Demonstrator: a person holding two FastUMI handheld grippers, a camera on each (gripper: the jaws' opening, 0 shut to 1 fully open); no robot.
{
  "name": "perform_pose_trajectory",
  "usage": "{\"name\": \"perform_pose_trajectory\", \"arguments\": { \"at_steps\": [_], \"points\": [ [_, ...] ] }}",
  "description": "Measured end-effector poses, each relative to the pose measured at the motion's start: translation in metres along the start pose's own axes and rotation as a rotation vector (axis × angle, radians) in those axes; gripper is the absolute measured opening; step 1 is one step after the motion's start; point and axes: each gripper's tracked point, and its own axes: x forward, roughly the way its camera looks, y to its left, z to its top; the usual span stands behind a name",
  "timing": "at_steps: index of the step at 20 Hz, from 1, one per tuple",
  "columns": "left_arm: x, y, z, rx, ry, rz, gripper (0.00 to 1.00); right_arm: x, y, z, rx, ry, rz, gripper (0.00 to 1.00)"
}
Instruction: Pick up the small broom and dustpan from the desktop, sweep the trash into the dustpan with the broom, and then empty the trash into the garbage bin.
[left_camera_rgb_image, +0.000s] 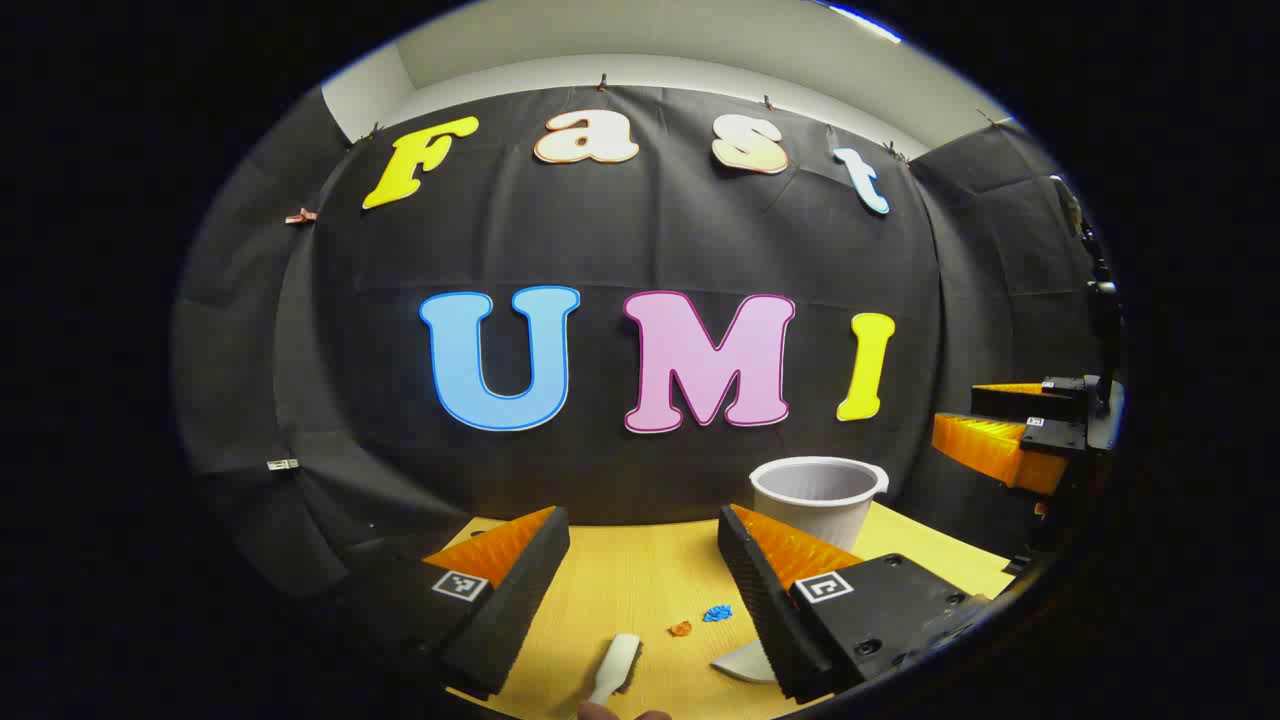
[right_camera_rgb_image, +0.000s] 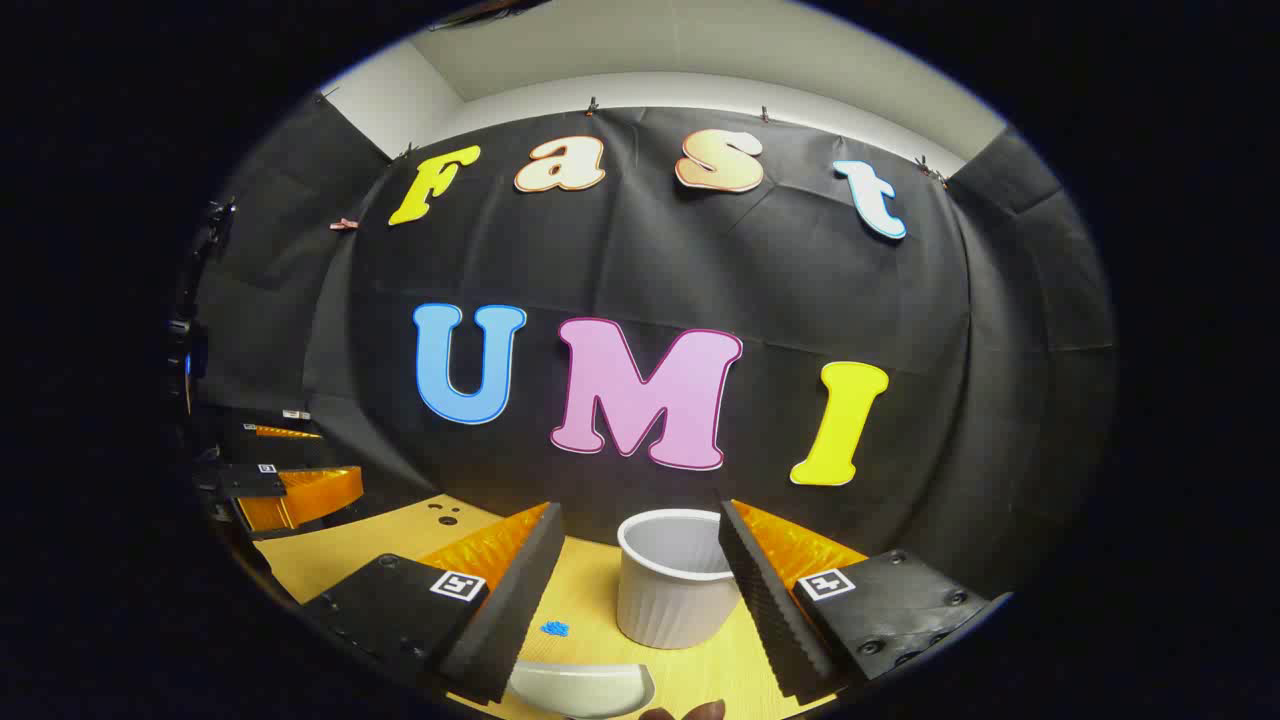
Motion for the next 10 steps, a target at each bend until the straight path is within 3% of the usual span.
{"name": "perform_pose_trajectory", "arguments": {
  "at_steps": [10],
  "points": [
    [-0.0061, 0.0078, -0.0040, 0.001, 0.007, 0.010, 0.96, -0.0041, 0.0108, -0.0009, -0.013, 0.003, 0.017, 0.97]
  ]
}}
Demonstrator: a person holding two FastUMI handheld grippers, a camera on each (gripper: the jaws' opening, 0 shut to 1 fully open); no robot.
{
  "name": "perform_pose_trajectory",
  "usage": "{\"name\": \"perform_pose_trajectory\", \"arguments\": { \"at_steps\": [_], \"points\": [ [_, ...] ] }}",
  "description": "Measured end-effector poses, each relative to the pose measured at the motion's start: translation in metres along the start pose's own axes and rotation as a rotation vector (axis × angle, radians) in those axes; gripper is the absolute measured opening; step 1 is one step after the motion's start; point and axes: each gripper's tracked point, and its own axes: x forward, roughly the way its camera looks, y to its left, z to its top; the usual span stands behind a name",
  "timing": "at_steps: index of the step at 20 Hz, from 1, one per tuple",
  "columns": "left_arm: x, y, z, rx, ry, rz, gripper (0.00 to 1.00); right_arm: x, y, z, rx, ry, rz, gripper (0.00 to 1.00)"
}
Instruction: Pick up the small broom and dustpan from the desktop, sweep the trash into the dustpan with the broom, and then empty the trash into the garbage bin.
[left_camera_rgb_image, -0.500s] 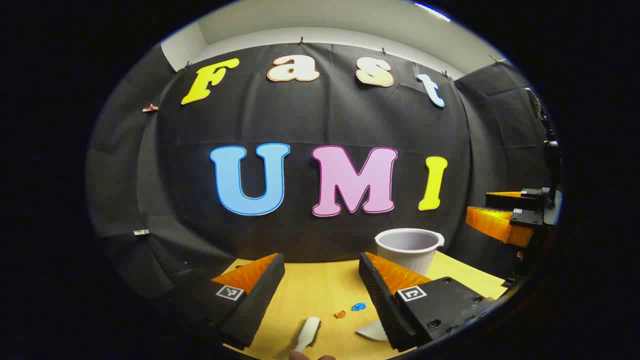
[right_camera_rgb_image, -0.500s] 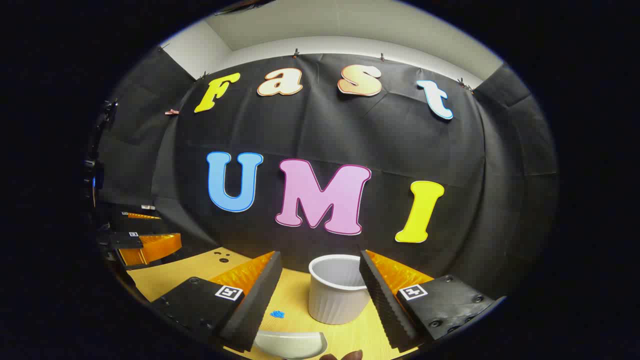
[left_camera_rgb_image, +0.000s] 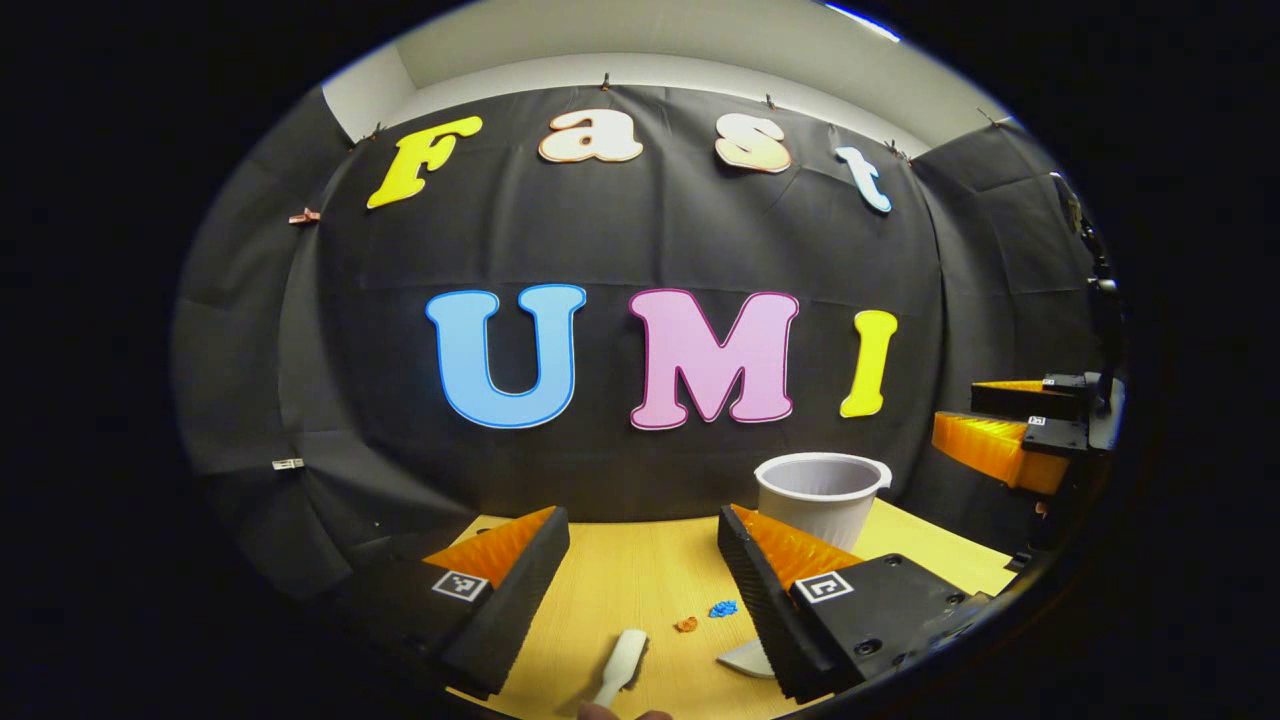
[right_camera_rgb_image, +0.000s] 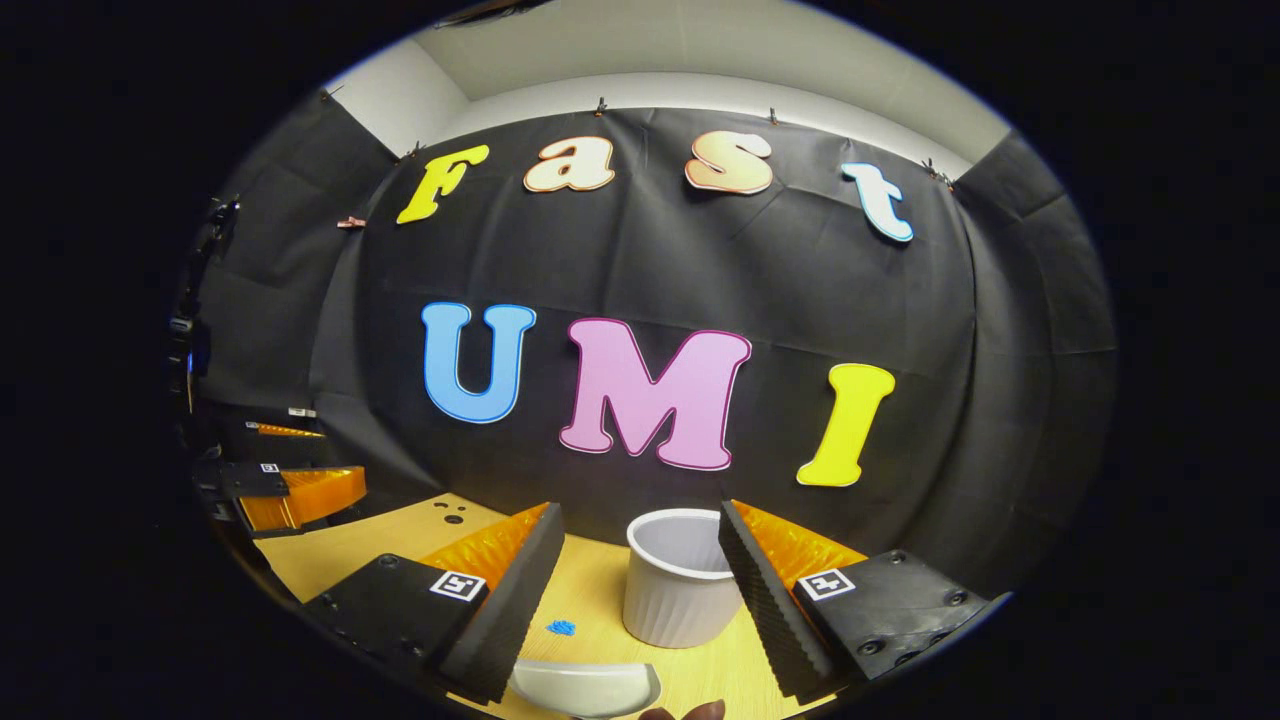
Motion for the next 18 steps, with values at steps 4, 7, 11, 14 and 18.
{"name": "perform_pose_trajectory", "arguments": {
  "at_steps": [4, 7, 11, 14, 18],
  "points": [
    [-0.001, 0.000, 0.000, 0.000, -0.001, 0.000, 0.96, -0.001, 0.003, -0.001, 0.002, 0.005, 0.008, 0.97],
    [-0.002, 0.002, 0.000, 0.004, 0.001, 0.000, 0.96, 0.000, 0.005, -0.003, 0.005, 0.016, 0.020, 0.97],
    [-0.002, 0.007, -0.006, 0.001, 0.011, 0.011, 0.95, -0.011, 0.015, -0.050, 0.004, 0.213, 0.103, 0.97],
    [-0.002, 0.014, -0.016, -0.020, 0.035, 0.025, 0.96, -0.036, 0.026, -0.110, 0.021, 0.445, 0.189, 0.96],
    [-0.001, 0.021, -0.028, -0.011, 0.058, 0.049, 0.96, -0.073, 0.040, -0.191, -0.011, 0.723, 0.257, 0.96]
  ]
}}
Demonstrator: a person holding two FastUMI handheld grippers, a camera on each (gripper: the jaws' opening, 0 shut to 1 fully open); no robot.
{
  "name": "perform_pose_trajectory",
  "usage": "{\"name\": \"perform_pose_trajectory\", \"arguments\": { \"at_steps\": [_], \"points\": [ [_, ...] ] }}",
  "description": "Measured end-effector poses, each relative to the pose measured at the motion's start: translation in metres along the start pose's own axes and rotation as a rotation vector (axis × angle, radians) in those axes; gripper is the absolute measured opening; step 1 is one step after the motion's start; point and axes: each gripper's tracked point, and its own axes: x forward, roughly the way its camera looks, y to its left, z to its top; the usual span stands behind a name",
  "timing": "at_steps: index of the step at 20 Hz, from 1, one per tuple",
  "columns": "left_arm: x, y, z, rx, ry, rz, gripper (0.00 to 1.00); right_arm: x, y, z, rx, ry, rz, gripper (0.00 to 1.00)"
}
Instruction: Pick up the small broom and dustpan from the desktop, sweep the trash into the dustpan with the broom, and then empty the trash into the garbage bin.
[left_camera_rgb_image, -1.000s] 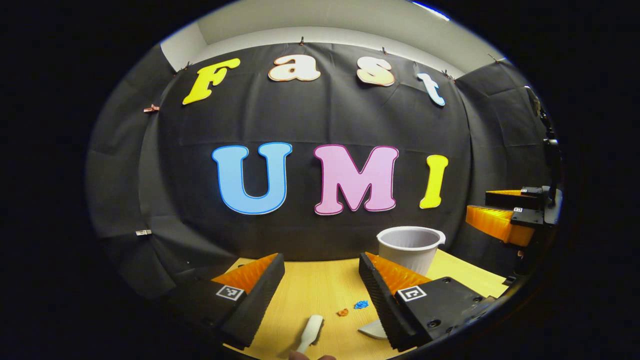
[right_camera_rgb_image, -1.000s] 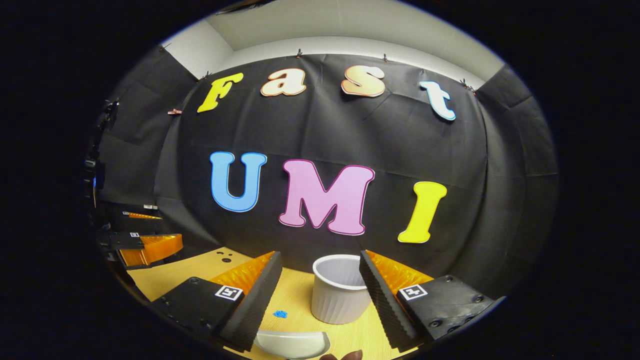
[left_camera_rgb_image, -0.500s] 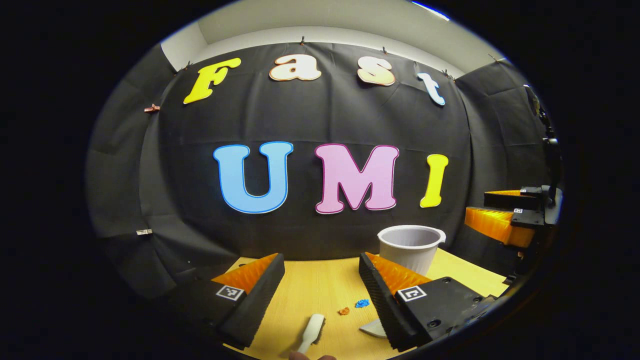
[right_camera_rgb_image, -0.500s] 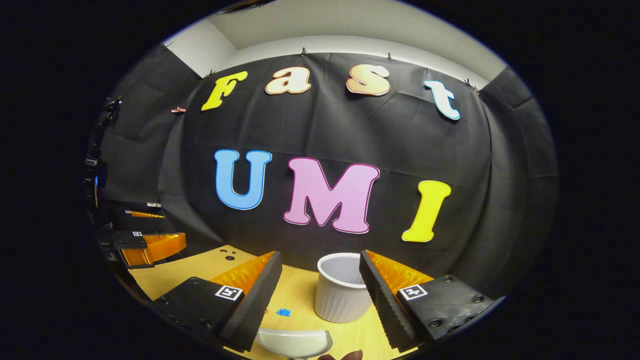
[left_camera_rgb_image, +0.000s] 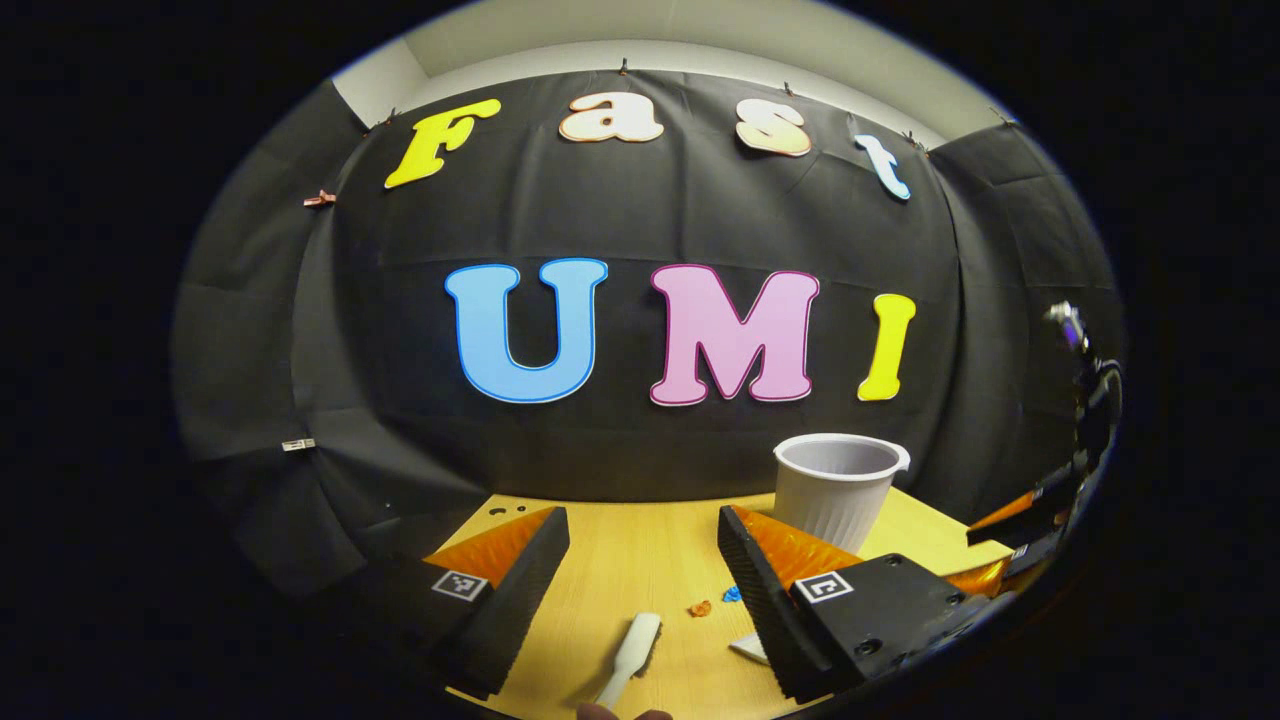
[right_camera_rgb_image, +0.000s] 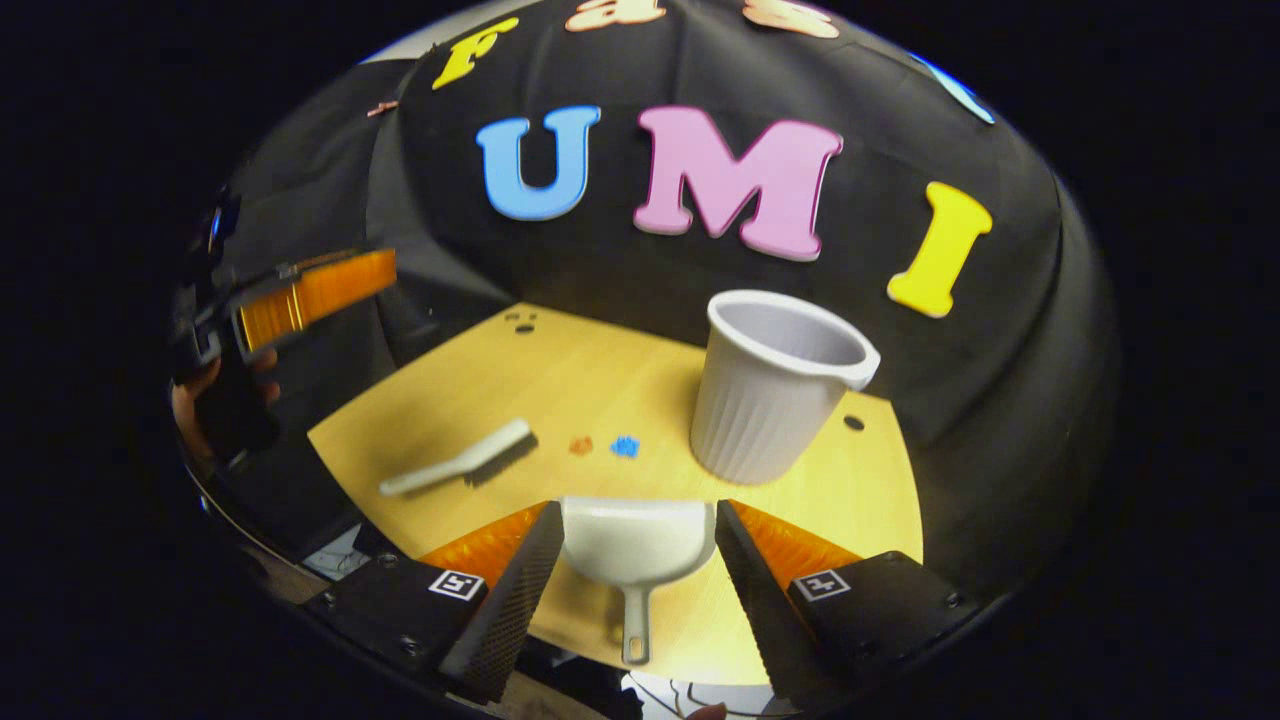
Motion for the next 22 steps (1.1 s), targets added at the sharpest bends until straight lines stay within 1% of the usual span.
{"name": "perform_pose_trajectory", "arguments": {
  "at_steps": [4, 6, 8, 11, 14, 17, 20, 22],
  "points": [
    [0.001, 0.001, -0.005, 0.003, 0.014, 0.004, 0.96, 0.033, 0.010, -0.075, -0.001, 0.213, 0.033, 0.91],
    [0.001, 0.002, -0.008, 0.014, 0.019, 0.008, 0.96, 0.051, 0.009, -0.102, 0.027, 0.278, 0.038, 0.90],
    [0.000, 0.003, -0.013, 0.022, 0.030, 0.011, 0.96, 0.070, 0.004, -0.123, 0.046, 0.336, 0.025, 0.89],
    [-0.001, 0.004, -0.016, 0.020, 0.043, 0.015, 0.96, 0.096, -0.002, -0.143, 0.044, 0.390, 0.016, 0.88],
    [-0.001, 0.006, -0.022, 0.021, 0.060, 0.022, 0.96, 0.117, -0.013, -0.158, 0.025, 0.443, -0.011, 0.87],
    [0.000, 0.008, -0.024, 0.019, 0.073, 0.031, 0.96, 0.126, -0.009, -0.165, 0.056, 0.482, 0.009, 0.85],
    [0.001, 0.007, -0.029, 0.013, 0.086, 0.038, 0.96, 0.137, -0.007, -0.169, 0.070, 0.501, 0.012, 0.79],
    [0.001, 0.005, -0.031, 0.014, 0.093, 0.040, 0.96, 0.142, -0.004, -0.172, 0.076, 0.527, 0.020, 0.79]
  ]
}}
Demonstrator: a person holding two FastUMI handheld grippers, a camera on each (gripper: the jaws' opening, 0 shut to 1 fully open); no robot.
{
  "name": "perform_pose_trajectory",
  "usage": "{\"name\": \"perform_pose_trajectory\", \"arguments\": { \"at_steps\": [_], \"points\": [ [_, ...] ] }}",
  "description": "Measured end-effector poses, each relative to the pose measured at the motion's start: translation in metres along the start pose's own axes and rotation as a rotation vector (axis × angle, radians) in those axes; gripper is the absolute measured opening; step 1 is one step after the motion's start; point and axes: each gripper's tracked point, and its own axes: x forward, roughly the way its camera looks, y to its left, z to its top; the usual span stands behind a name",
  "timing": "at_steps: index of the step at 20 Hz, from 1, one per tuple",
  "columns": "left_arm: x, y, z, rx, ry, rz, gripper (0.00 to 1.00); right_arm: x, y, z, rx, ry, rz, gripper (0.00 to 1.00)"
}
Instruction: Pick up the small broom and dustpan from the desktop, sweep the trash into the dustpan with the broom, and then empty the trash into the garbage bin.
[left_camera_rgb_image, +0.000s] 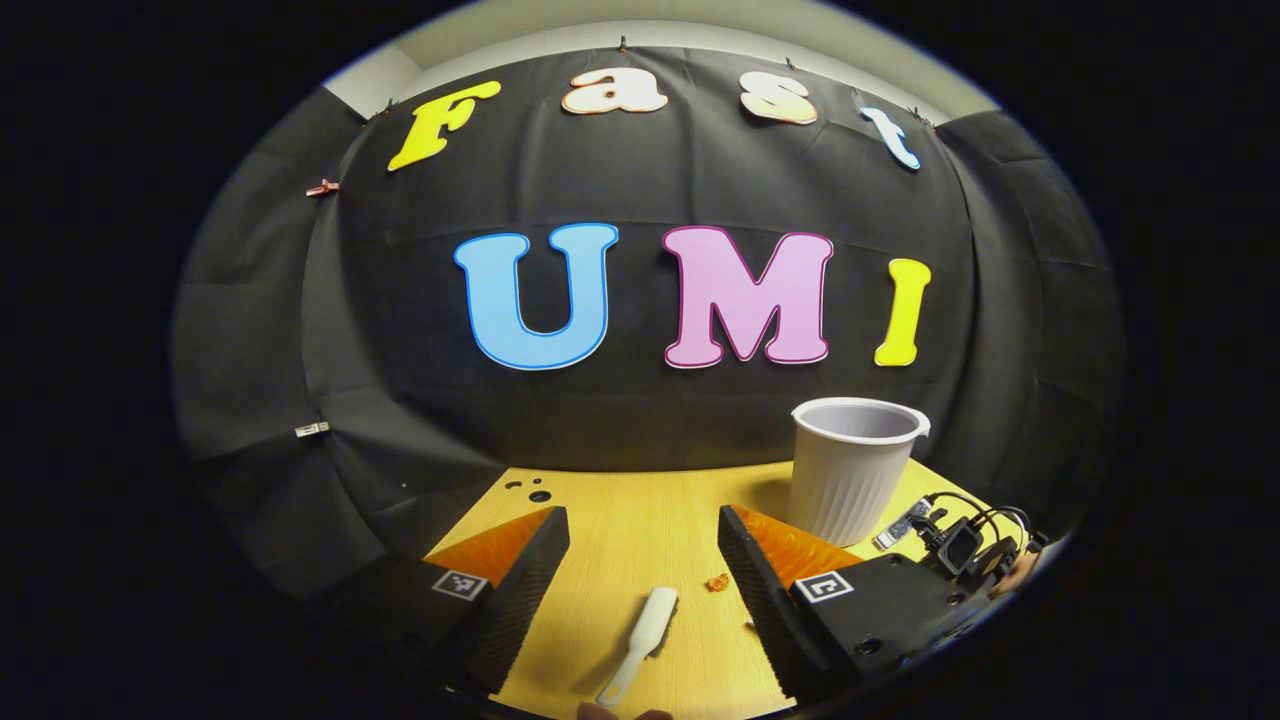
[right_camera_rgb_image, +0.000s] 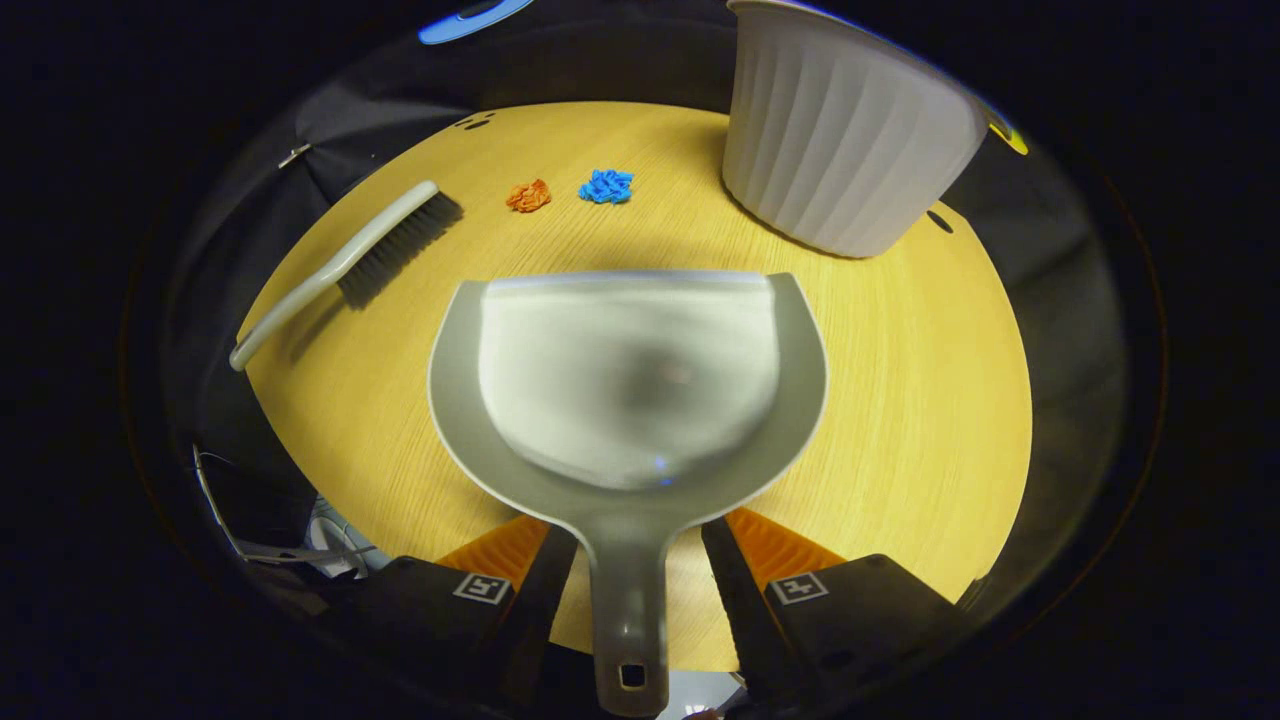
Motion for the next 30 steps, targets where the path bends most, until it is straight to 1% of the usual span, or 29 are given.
{"name": "perform_pose_trajectory", "arguments": {
  "at_steps": [2, 3, 4, 5, 6, 8, 9, 11, 12, 14, 15, 16, 17, 18, 20, 21, 23, 24, 25, 26, 27, 28, 30],
  "points": [
    [0.003, -0.002, -0.003, 0.003, 0.010, 0.001, 0.96, 0.007, 0.002, -0.003, -0.002, 0.038, 0.002, 0.77],
    [0.003, -0.003, -0.004, 0.006, 0.015, 0.002, 0.96, 0.004, 0.005, 0.000, 0.012, 0.036, 0.005, 0.75],
    [0.004, -0.005, -0.005, 0.009, 0.016, 0.003, 0.96, 0.009, 0.003, 0.000, 0.027, 0.052, 0.005, 0.69],
    [0.005, -0.006, -0.006, 0.010, 0.021, 0.005, 0.96, 0.009, 0.001, 0.005, 0.046, 0.056, -0.004, 0.69],
    [0.007, -0.007, -0.009, 0.010, 0.029, 0.007, 0.96, 0.011, -0.001, 0.002, 0.059, 0.078, -0.008, 0.62],
    [0.009, -0.010, -0.013, 0.012, 0.040, 0.003, 0.96, 0.008, -0.004, 0.006, 0.059, 0.085, -0.003, 0.43],
    [0.010, -0.012, -0.017, 0.017, 0.047, 0.001, 0.96, 0.011, -0.003, 0.005, 0.049, 0.078, 0.000, 0.41],
    [0.013, -0.013, -0.024, 0.027, 0.067, -0.004, 0.95, 0.011, -0.002, 0.006, 0.025, 0.056, 0.009, 0.41],
    [0.014, -0.014, -0.029, 0.028, 0.084, -0.010, 0.95, 0.011, -0.003, 0.007, 0.005, 0.045, 0.019, 0.39],
    [0.018, -0.016, -0.046, 0.013, 0.137, -0.030, 0.95, 0.008, -0.003, 0.004, -0.016, 0.044, 0.033, 0.37],
    [0.020, -0.015, -0.058, -0.006, 0.174, -0.038, 0.95, 0.006, -0.003, 0.004, -0.028, 0.039, 0.039, 0.32],
    [0.022, -0.015, -0.069, -0.023, 0.217, -0.039, 0.95, 0.003, -0.002, 0.004, -0.038, 0.037, 0.051, 0.36],
    [0.025, -0.012, -0.083, -0.035, 0.259, -0.035, 0.95, -0.002, -0.002, 0.004, -0.051, 0.027, 0.062, 0.36],
    [0.027, -0.009, -0.096, -0.043, 0.304, -0.030, 0.96, -0.007, -0.003, 0.005, -0.071, 0.016, 0.066, 0.41],
    [0.034, -0.006, -0.128, -0.051, 0.409, -0.037, 0.95, -0.019, -0.005, 0.008, -0.115, -0.009, 0.076, 0.31],
    [0.040, -0.008, -0.149, -0.043, 0.488, -0.062, 0.95, -0.024, -0.006, 0.008, -0.124, -0.016, 0.083, 0.36],
    [0.043, -0.011, -0.181, -0.008, 0.618, -0.097, 0.95, -0.031, -0.006, 0.008, -0.128, -0.026, 0.097, 0.36],
    [0.044, -0.009, -0.197, 0.021, 0.677, -0.107, 0.95, -0.035, -0.006, 0.007, -0.128, -0.028, 0.102, 0.41],
    [0.045, -0.005, -0.212, 0.046, 0.725, -0.118, 0.95, -0.039, -0.008, 0.007, -0.130, -0.031, 0.105, 0.36],
    [0.042, 0.002, -0.242, 0.069, 0.805, -0.147, 0.94, -0.043, -0.011, 0.006, -0.136, -0.037, 0.102, 0.36],
    [0.043, 0.001, -0.259, 0.070, 0.869, -0.169, 0.93, -0.045, -0.014, 0.004, -0.138, -0.036, 0.099, 0.36],
    [0.045, 0.003, -0.270, 0.074, 0.917, -0.178, 0.91, -0.044, -0.015, 0.004, -0.137, -0.033, 0.096, 0.36],
    [0.054, 0.011, -0.291, 0.093, 0.978, -0.161, 0.87, -0.046, -0.018, 0.001, -0.134, -0.028, 0.093, 0.36]
  ]
}}
